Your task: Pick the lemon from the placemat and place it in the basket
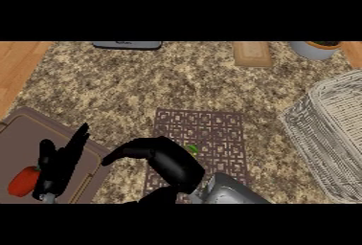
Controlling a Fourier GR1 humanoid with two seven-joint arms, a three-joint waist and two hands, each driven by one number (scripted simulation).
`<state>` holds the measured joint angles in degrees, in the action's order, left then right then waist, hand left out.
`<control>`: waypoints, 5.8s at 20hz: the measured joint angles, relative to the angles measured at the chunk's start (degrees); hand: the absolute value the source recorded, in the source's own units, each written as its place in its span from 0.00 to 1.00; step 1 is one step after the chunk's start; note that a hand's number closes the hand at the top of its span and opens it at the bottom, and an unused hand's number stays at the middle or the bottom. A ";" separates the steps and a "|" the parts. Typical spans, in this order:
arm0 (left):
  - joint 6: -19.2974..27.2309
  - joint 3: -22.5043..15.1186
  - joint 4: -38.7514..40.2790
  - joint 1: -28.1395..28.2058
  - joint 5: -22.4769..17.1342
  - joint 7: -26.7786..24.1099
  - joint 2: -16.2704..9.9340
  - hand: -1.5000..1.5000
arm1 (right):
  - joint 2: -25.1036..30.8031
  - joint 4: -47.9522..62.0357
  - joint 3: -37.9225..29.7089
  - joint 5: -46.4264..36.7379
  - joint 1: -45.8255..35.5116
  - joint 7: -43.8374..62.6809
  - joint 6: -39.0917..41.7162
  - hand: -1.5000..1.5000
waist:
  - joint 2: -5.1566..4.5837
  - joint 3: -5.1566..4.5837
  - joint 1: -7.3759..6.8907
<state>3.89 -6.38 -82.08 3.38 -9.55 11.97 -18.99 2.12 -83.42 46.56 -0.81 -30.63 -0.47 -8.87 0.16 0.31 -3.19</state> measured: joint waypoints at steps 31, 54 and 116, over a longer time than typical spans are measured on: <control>0.74 2.42 -1.66 3.50 -0.15 1.14 1.12 0.50 | 16.09 -9.84 -9.12 9.58 -40.56 55.77 44.44 0.00 | 0.71 0.20 4.25; -0.09 3.28 -1.86 2.45 2.25 2.00 2.50 0.50 | 9.72 -9.94 2.27 -10.83 -21.68 52.35 40.28 0.00 | 0.18 0.30 3.05; -4.28 7.12 -1.76 2.64 6.16 1.43 5.95 0.50 | -0.54 20.89 4.15 -52.74 -6.30 19.92 27.53 1.00 | 0.30 0.41 2.77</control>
<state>-0.38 0.74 -83.84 6.02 -3.39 13.40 -13.04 1.58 -62.53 50.71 -53.55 -36.93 19.45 18.66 0.46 0.72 -0.42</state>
